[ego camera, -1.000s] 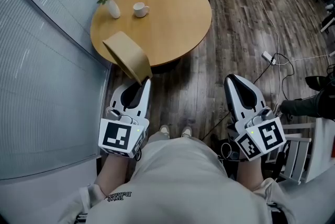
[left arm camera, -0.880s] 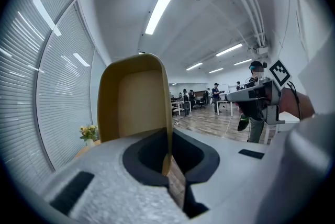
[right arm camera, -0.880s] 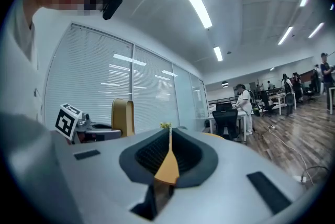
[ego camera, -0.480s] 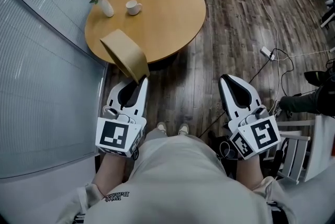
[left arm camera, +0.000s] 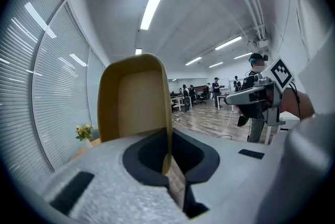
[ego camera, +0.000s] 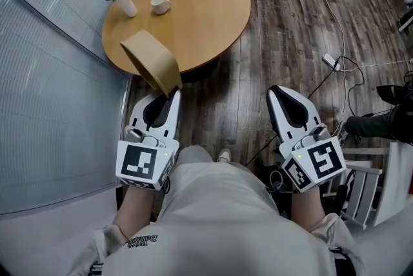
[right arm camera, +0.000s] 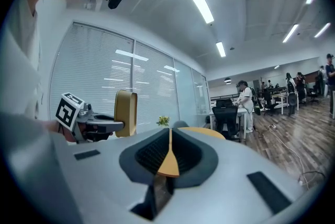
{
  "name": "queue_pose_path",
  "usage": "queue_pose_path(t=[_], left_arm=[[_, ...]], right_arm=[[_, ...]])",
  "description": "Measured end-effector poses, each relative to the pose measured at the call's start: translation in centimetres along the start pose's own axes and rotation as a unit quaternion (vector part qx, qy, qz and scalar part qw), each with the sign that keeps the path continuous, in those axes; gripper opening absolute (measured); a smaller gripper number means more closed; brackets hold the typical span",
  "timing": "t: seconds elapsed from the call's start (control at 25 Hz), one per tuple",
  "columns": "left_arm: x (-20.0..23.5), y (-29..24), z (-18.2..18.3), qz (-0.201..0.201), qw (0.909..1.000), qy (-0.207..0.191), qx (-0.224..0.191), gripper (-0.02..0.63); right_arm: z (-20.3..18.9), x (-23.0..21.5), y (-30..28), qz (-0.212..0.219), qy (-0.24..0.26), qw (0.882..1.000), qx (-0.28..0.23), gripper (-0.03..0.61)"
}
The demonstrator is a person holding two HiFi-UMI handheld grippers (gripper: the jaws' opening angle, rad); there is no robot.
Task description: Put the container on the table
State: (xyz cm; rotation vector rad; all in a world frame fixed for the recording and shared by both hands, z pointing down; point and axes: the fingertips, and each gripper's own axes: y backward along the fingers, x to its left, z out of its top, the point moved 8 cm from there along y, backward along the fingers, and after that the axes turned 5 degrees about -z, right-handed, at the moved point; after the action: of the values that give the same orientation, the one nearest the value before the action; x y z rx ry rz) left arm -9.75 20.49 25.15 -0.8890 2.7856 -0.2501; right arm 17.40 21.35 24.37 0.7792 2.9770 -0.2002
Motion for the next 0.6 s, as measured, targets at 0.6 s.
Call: queue_pose_path(t=[0.6], left_arm=[[-0.7, -0.5, 0.2, 0.010, 0.9999, -0.008, -0.002, 0.028]], right_arm=[[-1.1, 0.0, -0.5, 0.024, -0.005, 1.000, -0.001, 0.037]])
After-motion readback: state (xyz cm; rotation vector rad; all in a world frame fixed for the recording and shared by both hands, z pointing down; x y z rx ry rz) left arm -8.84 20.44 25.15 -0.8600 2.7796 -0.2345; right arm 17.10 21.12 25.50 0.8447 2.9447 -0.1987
